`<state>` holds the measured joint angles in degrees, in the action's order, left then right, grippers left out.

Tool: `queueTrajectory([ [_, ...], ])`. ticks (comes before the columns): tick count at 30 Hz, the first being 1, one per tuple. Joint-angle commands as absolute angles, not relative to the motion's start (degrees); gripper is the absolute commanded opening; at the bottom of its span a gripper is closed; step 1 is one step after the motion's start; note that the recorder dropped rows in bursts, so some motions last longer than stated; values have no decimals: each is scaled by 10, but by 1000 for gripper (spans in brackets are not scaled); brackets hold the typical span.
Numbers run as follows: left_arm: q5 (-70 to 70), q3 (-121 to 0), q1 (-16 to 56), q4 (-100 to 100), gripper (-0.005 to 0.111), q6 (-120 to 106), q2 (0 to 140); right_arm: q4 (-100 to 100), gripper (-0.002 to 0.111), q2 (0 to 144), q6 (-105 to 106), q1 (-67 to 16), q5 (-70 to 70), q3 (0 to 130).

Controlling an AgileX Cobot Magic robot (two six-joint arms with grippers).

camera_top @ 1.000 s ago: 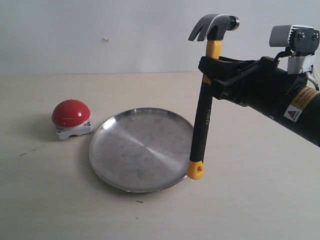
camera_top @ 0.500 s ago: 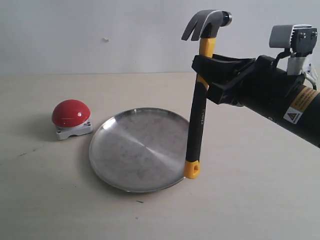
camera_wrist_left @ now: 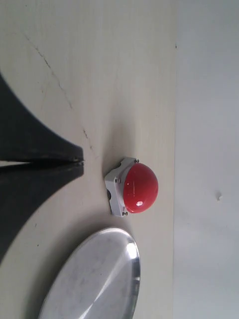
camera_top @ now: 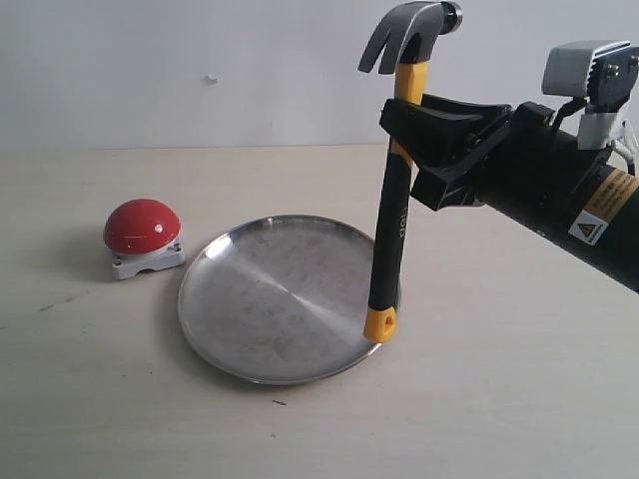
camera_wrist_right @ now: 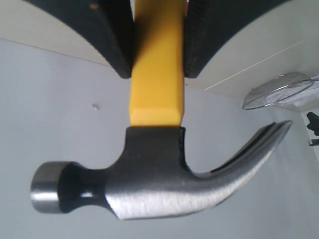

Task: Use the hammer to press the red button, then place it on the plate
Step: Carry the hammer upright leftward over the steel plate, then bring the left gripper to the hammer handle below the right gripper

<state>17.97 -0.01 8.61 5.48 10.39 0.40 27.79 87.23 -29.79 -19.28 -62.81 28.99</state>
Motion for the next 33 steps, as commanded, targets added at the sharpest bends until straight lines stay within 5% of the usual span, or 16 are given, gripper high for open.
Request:
queueTrajectory([
  [1,176,0,85,70,0,99,0,271,0,867,-299,-193,-678,293],
  [14,5,0,85,15,0,244,0,269,0,867,-303,-193,-690,293],
  [23,-405,-27,85,9,0,229,19,242,0,867,-313,-193,-689,293],
  [33,-141,-247,85,13,0,163,339,203,0,867,-356,-193,-646,293],
])
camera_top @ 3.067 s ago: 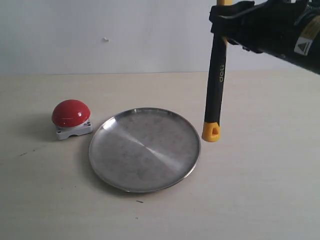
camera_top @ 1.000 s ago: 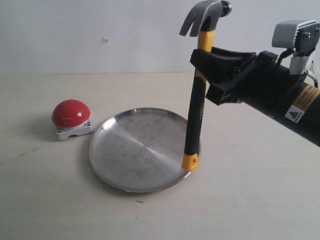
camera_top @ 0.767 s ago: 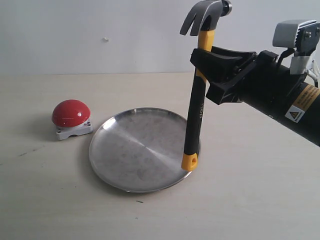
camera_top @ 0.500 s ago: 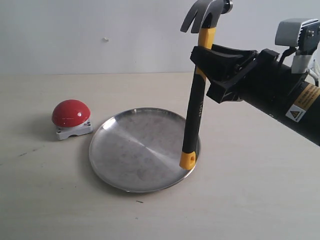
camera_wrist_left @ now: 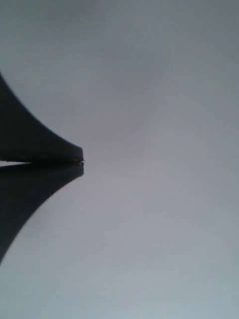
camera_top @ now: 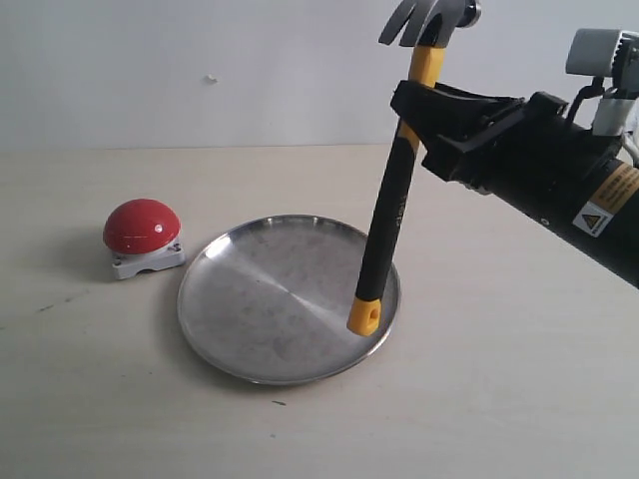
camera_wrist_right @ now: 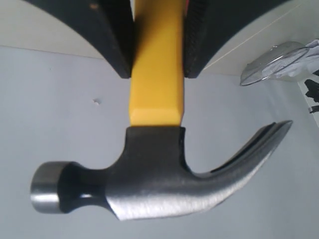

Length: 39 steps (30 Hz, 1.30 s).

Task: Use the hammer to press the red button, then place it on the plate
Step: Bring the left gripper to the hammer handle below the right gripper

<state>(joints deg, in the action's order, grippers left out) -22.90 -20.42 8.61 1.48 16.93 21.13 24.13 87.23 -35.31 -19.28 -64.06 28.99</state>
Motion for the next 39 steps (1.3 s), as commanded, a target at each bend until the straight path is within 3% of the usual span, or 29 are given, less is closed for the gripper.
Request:
queueTrajectory([
  [1,-133,-251,85,15,0,163,380,194,0,867,-356,-193,-634,293],
  [8,-92,-299,114,67,3,201,623,189,0,867,-356,-193,-618,298],
  [12,-91,-337,203,100,22,245,715,190,0,867,-356,-193,-611,303],
  [17,-136,-380,336,128,58,246,789,207,0,867,-362,-193,-598,313],
  [22,-151,-425,430,160,77,246,852,207,0,867,-367,-193,-597,313],
  [29,-187,-493,478,160,78,249,952,219,0,867,-382,-193,-597,313],
  [39,-216,-523,481,160,78,280,1024,215,0,867,-382,-193,-597,313],
])
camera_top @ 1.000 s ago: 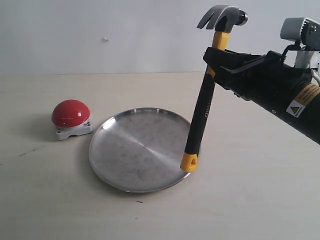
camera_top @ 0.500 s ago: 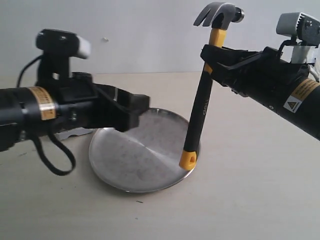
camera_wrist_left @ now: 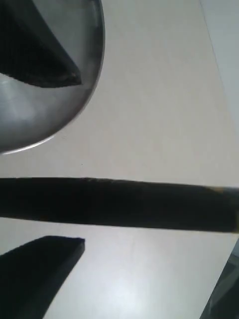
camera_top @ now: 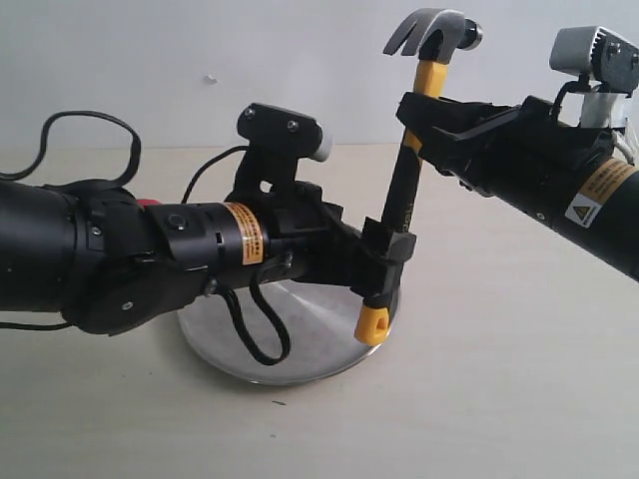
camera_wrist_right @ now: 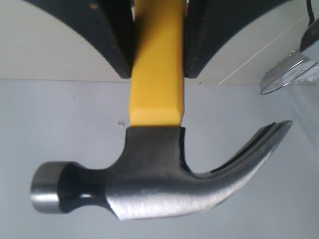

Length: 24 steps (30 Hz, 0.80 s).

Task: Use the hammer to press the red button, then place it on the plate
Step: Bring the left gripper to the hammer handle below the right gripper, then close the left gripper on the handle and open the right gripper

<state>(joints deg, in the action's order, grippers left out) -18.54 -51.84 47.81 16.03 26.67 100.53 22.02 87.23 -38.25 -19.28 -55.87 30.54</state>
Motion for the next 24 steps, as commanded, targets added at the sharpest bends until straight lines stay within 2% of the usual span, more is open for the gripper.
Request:
queueTrajectory([
  [1,-223,-523,481,161,78,283,1028,215,0,867,-382,-193,-597,313],
  [10,-293,-527,481,176,78,290,1053,214,0,867,-382,-193,-597,313],
  [16,-288,-548,481,177,75,322,1093,214,0,867,-376,-193,-597,313],
  [21,-288,-548,481,177,36,322,1093,215,0,867,-377,-193,-597,313],
  [24,-288,-548,481,177,6,322,1093,215,0,867,-377,-193,-597,313],
])
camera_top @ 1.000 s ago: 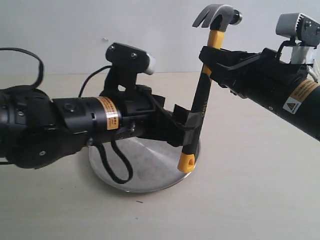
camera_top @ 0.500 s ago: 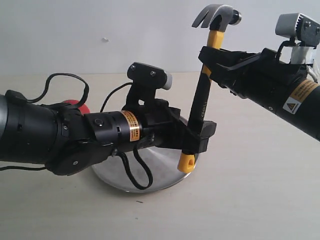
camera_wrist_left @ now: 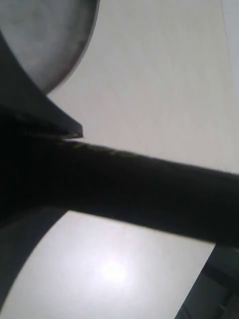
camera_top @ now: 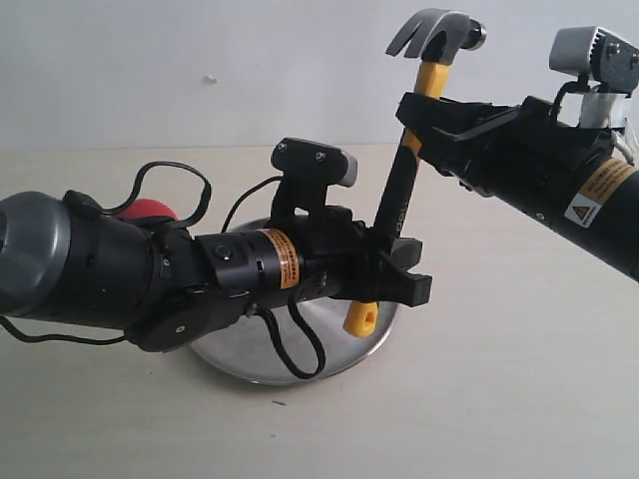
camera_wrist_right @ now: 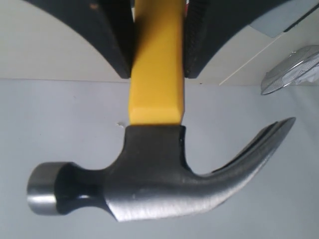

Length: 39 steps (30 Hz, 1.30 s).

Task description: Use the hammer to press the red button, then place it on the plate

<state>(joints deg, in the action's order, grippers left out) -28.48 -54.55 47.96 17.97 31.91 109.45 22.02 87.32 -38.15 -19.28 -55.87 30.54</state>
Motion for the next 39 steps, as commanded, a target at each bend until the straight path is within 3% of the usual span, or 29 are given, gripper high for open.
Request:
queueTrajectory([
  [1,-289,-548,481,177,0,321,1093,215,0,867,-377,-193,-597,313],
  [13,-292,-548,472,151,0,334,1076,213,2,867,-371,-193,-562,313],
  [16,-293,-548,465,151,0,336,1061,213,11,867,-371,-193,-562,313],
  [23,-297,-548,456,130,0,335,1030,215,49,867,-374,-193,-545,313],
  [26,-303,-546,445,128,0,335,1015,218,57,867,-374,-193,-543,313],
  [39,-271,-531,416,127,0,311,977,216,59,867,-374,-193,-541,313],
])
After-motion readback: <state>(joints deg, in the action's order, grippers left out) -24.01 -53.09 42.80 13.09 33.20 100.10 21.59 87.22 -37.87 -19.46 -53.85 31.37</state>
